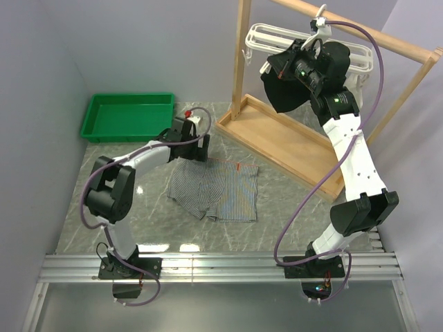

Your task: Clip the underwear to the hanger

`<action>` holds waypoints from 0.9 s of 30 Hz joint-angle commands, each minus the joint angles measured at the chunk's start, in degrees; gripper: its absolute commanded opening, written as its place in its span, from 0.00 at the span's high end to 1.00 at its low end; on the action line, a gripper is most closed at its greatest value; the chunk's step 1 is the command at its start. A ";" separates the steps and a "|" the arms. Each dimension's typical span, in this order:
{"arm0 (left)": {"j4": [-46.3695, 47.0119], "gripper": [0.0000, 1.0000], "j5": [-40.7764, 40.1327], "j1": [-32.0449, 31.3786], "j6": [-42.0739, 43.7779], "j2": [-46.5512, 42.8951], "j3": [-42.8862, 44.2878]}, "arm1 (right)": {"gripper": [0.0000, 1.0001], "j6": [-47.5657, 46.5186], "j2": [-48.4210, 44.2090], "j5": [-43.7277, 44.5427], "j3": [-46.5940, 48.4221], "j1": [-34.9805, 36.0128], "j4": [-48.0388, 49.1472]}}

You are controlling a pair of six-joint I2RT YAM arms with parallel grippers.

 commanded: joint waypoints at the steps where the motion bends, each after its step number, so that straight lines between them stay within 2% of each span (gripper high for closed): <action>1: -1.35 0.01 -0.42 0.01 3.92 -5.49 -0.37 | 1.00 0.00 -0.82 -0.83 0.33 -0.43 1.14; 9: -2.32 0.01 1.43 1.77 3.22 0.82 -0.03 | 1.00 0.26 -0.73 -1.27 0.33 -0.52 0.61; 18: 0.66 0.01 3.10 1.77 4.63 5.57 -0.03 | 1.00 0.26 -1.08 -0.92 -0.37 -0.52 0.70; 27: 3.39 0.07 0.64 -2.35 3.83 10.32 1.55 | 1.00 0.00 -0.73 -0.57 -0.28 -0.43 0.26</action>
